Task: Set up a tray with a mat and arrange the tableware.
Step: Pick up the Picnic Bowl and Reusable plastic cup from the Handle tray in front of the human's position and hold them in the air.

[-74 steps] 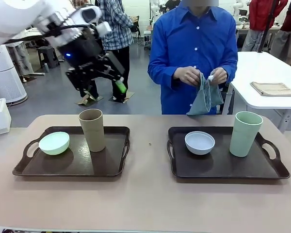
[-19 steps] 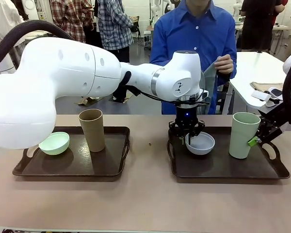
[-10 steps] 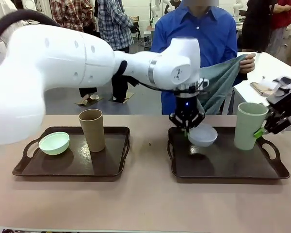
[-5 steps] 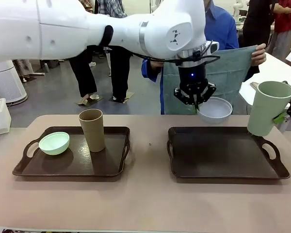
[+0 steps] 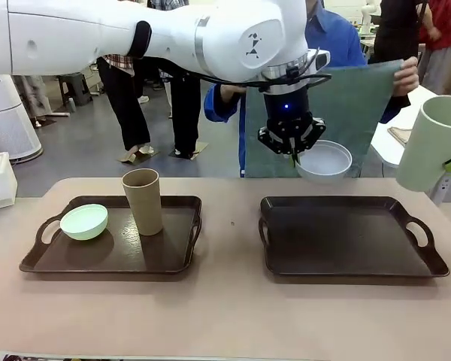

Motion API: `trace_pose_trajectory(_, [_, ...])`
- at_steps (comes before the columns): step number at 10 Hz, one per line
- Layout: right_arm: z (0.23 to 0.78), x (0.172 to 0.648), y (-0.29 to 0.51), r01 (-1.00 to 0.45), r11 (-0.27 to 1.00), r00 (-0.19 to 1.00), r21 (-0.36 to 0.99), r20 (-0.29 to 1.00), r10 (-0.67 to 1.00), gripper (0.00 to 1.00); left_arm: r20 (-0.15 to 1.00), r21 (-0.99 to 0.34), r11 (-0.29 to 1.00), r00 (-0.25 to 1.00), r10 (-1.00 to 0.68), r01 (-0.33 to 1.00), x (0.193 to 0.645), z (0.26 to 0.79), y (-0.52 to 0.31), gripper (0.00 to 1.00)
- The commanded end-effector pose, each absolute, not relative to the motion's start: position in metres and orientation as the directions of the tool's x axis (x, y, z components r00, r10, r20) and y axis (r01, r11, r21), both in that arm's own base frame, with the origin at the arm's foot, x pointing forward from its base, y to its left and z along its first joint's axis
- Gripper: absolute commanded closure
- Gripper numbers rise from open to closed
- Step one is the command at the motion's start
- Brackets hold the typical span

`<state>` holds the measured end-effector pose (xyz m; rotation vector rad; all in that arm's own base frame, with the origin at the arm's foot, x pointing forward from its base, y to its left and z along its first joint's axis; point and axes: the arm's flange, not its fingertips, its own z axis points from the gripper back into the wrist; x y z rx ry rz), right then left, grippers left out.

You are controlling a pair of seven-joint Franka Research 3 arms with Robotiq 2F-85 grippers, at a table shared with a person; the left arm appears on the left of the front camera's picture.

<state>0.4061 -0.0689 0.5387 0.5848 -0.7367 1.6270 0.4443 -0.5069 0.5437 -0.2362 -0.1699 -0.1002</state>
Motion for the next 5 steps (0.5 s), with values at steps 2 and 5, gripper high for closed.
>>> trace_pose_trajectory(2, [0.539,0.406,-0.069,-0.984,-0.103,-0.177,-0.146,0.725,0.666,0.58,0.176,-0.219,0.966,0.98,-0.097,0.135,0.44,0.54,-0.511,1.0])
trace_pose_trajectory(5, [0.539,0.406,-0.069,-0.984,-0.103,-0.177,-0.146,0.725,0.666,0.58,0.176,-0.219,0.966,0.98,-0.097,0.135,0.44,0.54,-0.511,1.0])
